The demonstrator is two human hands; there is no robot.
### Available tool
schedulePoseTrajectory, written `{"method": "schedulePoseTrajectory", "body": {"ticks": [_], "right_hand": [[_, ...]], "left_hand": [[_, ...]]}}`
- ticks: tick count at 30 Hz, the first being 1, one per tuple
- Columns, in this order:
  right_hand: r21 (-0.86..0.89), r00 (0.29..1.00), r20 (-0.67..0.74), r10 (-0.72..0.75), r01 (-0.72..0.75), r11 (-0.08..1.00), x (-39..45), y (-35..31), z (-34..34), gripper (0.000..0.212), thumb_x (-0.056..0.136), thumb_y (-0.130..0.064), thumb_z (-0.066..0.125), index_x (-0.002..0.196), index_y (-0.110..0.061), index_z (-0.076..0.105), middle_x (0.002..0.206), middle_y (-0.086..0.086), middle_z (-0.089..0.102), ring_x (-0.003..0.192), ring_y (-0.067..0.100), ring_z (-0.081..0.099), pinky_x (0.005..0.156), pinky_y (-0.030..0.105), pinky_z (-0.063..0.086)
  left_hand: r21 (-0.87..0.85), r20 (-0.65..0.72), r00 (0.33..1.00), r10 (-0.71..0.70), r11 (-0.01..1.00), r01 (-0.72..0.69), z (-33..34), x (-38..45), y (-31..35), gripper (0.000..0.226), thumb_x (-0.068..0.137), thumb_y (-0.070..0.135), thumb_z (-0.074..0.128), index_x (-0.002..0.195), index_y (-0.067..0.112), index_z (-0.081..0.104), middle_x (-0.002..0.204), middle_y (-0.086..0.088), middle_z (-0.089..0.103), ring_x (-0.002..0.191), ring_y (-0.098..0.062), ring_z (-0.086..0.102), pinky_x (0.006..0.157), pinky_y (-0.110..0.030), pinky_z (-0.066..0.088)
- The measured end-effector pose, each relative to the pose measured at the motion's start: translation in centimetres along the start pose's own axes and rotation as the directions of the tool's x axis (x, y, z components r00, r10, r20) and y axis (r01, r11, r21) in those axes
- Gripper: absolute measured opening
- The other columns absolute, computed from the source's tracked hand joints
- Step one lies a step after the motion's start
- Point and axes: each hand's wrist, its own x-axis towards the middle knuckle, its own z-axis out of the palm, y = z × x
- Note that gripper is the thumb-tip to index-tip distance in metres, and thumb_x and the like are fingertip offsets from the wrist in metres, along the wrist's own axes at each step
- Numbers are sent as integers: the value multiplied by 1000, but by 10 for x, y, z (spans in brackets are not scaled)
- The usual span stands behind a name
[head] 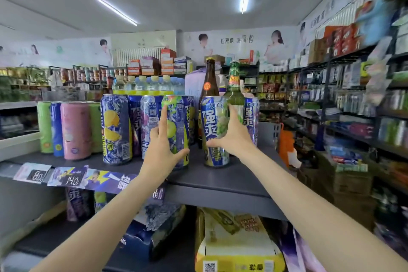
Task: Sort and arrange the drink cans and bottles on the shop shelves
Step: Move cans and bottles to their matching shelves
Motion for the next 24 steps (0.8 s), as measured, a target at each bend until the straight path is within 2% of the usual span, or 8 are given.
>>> {"method": "schedulePoseTrajectory", "body": {"ticks": [2,4,8,12,16,18,21,24], "right_hand": [[14,1000,4,-10,10,1000,2,-4,7,116,69,-20,83,150,-23,0,148,6,34,134,27,35,104,39,33],[31,1000,6,-5,5,1000,4,-6,13,115,69,-21,83,150,-23,1,147,6,36,133,27,37,104,39,34],[69,999,32,-18,16,997,10,-7,24,112,71,-20,81,150,-22,1,146,9,35,133,28,36,104,41,34],[90,998,51,-26,21,996,17,-3,31,104,75,-21,78,148,-18,6,143,10,38,127,28,42,101,37,36],[38,995,70,-64,61,997,17,2,24,87,77,-24,76,143,-10,22,133,8,47,121,25,48,92,29,38],[64,991,-89,-99,105,992,18,7,10,77,76,-26,76,137,-8,33,128,8,50,119,23,49,94,29,39],[19,887,-440,-140,165,986,29,11,-17,67,78,-24,75,131,-8,40,128,9,47,122,25,42,95,27,33],[-51,899,-434,-63,45,998,46,16,-27,87,78,-26,76,144,-8,22,143,15,31,134,28,28,104,31,24]], "left_hand": [[29,-35,999,9,1000,-8,6,1,-1,112,79,25,73,141,41,-19,126,-14,39,65,-19,50,60,-25,39],[52,-79,996,28,998,-24,13,1,-2,111,79,26,72,138,42,-20,124,-15,39,84,-27,52,71,-30,41],[115,-103,995,13,993,-1,17,0,0,104,81,28,69,136,38,-18,128,-19,36,114,-34,36,94,-37,28],[126,-123,992,32,992,-16,17,-1,0,105,80,28,70,137,37,-17,129,-19,37,115,-34,35,96,-36,27],[86,-128,991,47,996,-37,17,1,-3,105,79,27,72,136,41,-15,127,-18,38,113,-32,36,93,-34,28],[67,-129,990,50,997,-42,18,0,-4,106,78,26,72,135,43,-16,127,-17,38,112,-31,37,91,-33,29],[49,-135,990,50,998,-44,18,0,-5,106,79,27,72,135,45,-16,126,-15,38,110,-30,38,89,-32,29],[41,-138,989,45,998,-40,17,-1,-4,104,80,26,71,136,45,-15,126,-14,39,111,-30,38,88,-30,27]]}}
